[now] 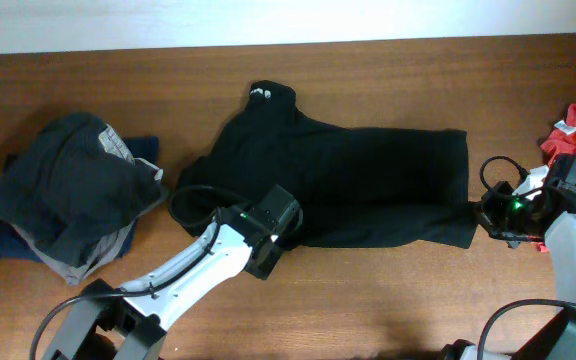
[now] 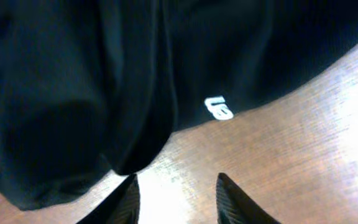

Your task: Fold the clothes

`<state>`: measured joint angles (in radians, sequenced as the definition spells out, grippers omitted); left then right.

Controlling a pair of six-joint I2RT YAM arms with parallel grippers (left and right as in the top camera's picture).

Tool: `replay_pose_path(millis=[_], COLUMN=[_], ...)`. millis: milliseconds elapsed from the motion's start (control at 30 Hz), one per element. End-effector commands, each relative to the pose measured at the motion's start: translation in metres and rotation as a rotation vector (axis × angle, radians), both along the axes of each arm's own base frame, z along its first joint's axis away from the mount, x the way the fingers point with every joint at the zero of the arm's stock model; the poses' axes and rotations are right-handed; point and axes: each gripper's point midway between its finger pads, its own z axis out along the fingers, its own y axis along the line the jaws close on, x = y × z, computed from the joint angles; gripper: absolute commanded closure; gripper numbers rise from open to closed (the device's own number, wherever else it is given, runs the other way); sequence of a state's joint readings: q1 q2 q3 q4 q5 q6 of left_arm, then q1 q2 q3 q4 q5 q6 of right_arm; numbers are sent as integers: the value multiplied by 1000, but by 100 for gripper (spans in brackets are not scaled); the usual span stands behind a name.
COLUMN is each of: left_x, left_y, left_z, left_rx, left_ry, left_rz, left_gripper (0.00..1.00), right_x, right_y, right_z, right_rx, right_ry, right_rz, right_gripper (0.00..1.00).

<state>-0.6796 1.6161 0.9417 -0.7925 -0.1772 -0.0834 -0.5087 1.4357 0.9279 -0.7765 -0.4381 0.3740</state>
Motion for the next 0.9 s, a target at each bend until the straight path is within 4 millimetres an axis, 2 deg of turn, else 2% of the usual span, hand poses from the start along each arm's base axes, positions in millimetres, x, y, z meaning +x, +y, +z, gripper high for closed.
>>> replay_pose_path(millis=[0,167,367,467,567,700,867], left_x=[10,18,22,23,24,23,11], left_y=[6,16,22,21,20,20,15], left_z=[2,0,-18,-21,-21,-13,20], left_rx=[36,71,94,94,93,93,58], left_ry=[-51,-75,-40,-40,-42,-31,31], left_rz=[15,40,62,62,63,63,78], left_gripper=[56,54,55,56,69,99,99], right_x=[6,5,5,5,5,5,4], right_y=[-1,0,0,0,0,0,-1], right_z=[7,6,6,6,6,6,6], right_rx=[-5,-3,-2,-2,-2,-2,-8], right_ry=[-21,-17,-16,-16,-16,-16,-12], right_rz=[5,5,5,5,5,5,2], right_gripper=[93,93,93,92,92,92,92])
